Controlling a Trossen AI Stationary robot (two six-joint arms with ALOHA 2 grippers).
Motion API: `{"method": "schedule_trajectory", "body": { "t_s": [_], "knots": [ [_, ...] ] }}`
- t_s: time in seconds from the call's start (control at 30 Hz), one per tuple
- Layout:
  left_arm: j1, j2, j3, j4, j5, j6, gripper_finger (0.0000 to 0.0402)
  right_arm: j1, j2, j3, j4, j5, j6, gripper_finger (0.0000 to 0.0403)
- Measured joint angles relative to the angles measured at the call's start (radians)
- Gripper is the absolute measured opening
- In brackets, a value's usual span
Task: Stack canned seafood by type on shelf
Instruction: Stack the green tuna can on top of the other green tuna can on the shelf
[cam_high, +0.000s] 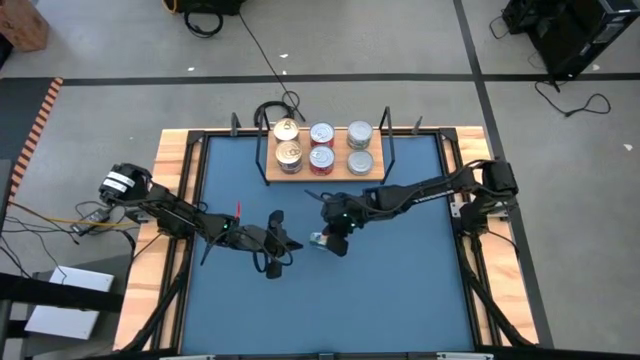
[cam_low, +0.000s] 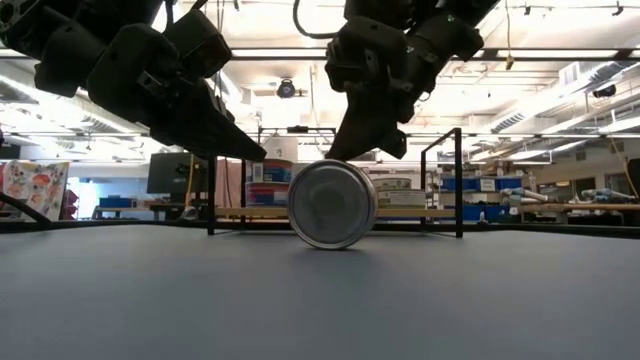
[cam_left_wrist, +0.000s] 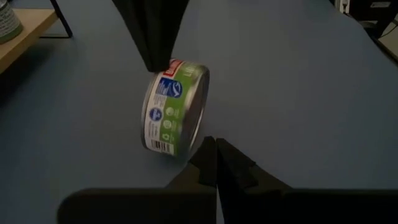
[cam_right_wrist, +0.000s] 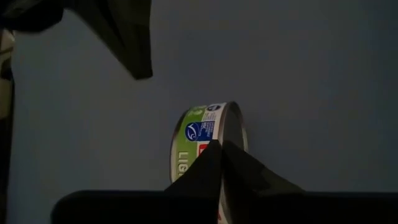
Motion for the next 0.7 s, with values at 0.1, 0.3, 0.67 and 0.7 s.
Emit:
{"method": "schedule_trajectory", "body": {
  "t_s": [0.1,0.3,0.67,0.7],
  "knots": [
    [0.000,0.000,0.000,0.000,0.000,0.001,0.0001,0.002,-0.021,-0.003,-0.022,0.007,-0.035,0.0053],
    [0.000,0.000,0.000,-0.001,0.000,0.000,0.0004,0.020,-0.106,-0.004,-0.055,0.115,-0.023,0.0139],
    [0.000,0.000,0.000,0.001,-0.002,0.000,0.0009,0.165,-0.094,-0.003,-0.078,0.370,-0.023,0.0288],
    [0.000,0.000,0.000,0.001,-0.003,0.000,0.0009,0.174,-0.090,-0.002,-0.080,0.400,-0.023,0.0294]
  ]
}}
